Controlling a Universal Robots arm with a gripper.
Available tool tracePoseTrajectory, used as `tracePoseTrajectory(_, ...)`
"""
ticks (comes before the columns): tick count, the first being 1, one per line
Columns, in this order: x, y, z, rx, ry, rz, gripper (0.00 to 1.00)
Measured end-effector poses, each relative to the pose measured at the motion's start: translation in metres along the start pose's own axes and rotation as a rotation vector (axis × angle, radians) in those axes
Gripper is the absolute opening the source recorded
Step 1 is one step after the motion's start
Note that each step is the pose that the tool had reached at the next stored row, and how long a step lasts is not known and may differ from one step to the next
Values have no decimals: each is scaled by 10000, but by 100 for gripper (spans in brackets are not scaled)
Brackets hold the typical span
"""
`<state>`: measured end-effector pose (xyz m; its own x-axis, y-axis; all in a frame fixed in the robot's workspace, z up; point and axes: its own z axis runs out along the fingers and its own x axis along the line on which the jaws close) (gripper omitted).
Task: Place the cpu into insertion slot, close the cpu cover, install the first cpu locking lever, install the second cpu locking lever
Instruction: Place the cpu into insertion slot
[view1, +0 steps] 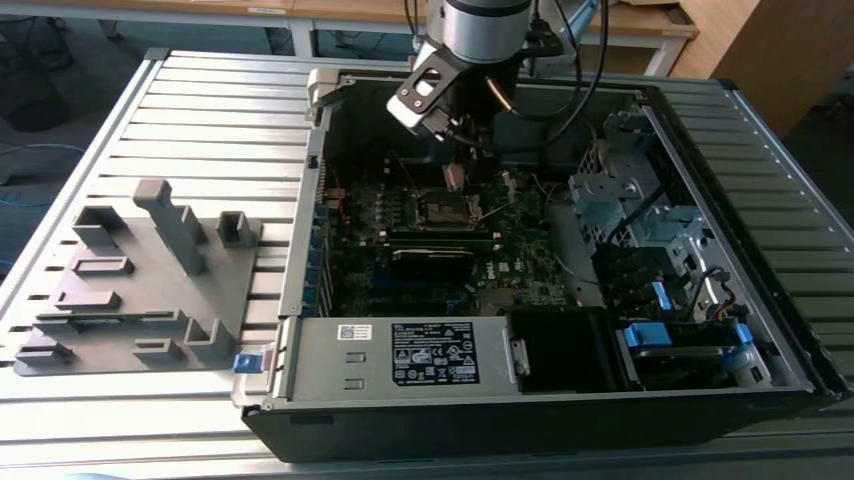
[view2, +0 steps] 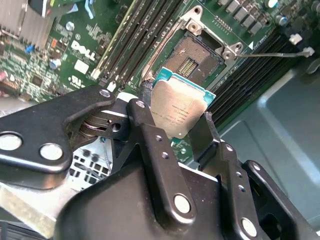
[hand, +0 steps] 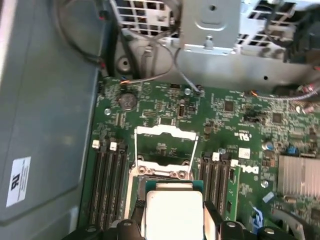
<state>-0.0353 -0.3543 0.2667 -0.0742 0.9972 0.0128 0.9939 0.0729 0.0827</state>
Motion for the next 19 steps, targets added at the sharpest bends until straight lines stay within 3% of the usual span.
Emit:
tracePoseTrajectory(5, 0, -12, 4, -8, -59, 708, 54)
tracePoseTrajectory(9, 12, -64, 5, -12, -63, 799, 54)
tracePoseTrajectory(19, 82, -67, 83, -10, -66, 805, 54)
